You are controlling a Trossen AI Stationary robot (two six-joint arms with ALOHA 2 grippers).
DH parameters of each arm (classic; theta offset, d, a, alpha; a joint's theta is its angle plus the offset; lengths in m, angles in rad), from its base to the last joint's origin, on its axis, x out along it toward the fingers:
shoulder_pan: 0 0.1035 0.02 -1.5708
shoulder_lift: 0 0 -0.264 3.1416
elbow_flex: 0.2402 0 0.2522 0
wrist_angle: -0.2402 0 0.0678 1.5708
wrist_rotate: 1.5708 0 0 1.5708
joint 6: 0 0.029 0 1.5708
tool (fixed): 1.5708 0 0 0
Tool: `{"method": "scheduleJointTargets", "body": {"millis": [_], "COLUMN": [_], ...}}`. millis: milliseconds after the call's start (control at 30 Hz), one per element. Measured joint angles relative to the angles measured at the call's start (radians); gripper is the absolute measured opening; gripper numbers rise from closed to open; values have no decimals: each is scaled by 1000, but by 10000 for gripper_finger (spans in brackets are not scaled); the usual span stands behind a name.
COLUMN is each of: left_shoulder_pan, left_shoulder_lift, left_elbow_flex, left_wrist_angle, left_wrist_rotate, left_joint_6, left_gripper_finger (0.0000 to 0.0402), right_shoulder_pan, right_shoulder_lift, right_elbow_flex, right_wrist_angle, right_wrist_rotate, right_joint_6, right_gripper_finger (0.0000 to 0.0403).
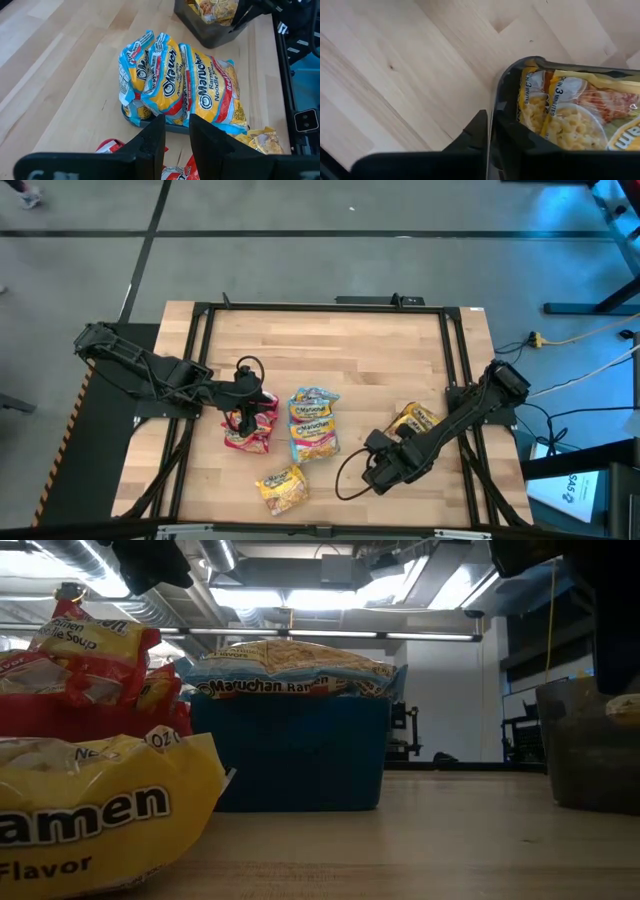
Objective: Sort Maruchan noodles
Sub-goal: Adjust the black bin
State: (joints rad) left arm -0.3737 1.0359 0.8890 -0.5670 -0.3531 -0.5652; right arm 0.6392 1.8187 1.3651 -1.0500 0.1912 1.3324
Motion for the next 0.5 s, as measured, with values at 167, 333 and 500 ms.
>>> {"method": "scheduleJointTargets", "body": {"millis": [167, 333, 500], "left_shoulder_pan": [0, 0, 0], "left_shoulder_lift": [0, 0, 0], "left_elbow_flex": [0, 0, 0], "left_wrist_angle": [0, 0, -1], "left_wrist_rotate": [0, 0, 0], "left_joint_6": [0, 0, 0], "left_gripper_finger": [80, 80, 80], "right_shoulder_pan": [0, 0, -11], "right_shoulder_lift": [-1, -2, -3], "right_elbow_flex": [0, 1, 2], "right_wrist_angle": [1, 1, -12], "right_wrist_rotate": [-20, -36, -71], "right_joint_6": [-32, -117, -225], "right_gripper_finger": [6, 5, 3]}}
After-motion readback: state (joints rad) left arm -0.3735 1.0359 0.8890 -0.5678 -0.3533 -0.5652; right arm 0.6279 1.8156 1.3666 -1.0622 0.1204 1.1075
